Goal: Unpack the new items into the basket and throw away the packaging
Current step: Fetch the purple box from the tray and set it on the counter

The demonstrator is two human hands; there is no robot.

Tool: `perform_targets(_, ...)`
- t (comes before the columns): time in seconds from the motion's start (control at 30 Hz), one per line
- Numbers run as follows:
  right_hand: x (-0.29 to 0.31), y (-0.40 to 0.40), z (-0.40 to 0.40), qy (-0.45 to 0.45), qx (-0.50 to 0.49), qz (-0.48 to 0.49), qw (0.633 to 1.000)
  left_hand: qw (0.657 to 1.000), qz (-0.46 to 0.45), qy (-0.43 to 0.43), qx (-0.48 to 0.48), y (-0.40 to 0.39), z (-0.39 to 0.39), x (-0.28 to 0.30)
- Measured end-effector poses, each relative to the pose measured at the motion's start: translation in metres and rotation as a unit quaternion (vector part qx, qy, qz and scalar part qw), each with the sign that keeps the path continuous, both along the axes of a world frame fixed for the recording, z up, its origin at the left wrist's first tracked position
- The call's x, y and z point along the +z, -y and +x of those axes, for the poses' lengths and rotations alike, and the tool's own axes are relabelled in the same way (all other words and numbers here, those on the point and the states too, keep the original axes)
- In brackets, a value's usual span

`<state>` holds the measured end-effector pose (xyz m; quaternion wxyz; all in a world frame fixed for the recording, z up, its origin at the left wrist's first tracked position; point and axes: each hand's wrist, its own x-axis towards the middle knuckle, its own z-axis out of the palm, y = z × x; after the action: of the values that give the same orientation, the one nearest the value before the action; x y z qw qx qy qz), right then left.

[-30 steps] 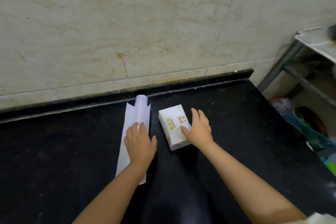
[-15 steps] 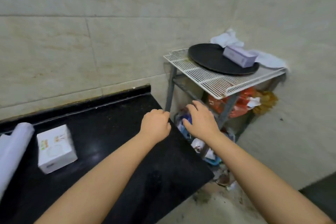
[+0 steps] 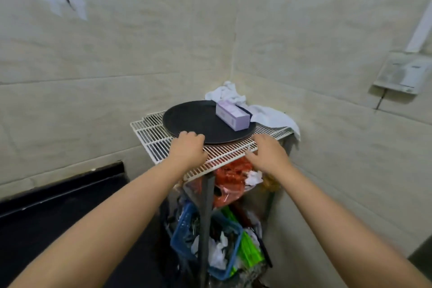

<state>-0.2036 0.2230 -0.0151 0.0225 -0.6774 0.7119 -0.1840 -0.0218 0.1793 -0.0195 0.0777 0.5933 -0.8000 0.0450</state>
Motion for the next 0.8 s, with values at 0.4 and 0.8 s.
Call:
perform_targets(0.4,0.006,0.178,-0.094,0.011,0.041,0.027,0.999,0.996,0.042,-0.023,0.076,0.146,-0.081,0.002)
perform_targets(0.8,-0.008,0.289,-0.060,0.031,0.109,0.174,0.978,0.952,0.092,0.011,0.291,0.137,-0.071,-0.010)
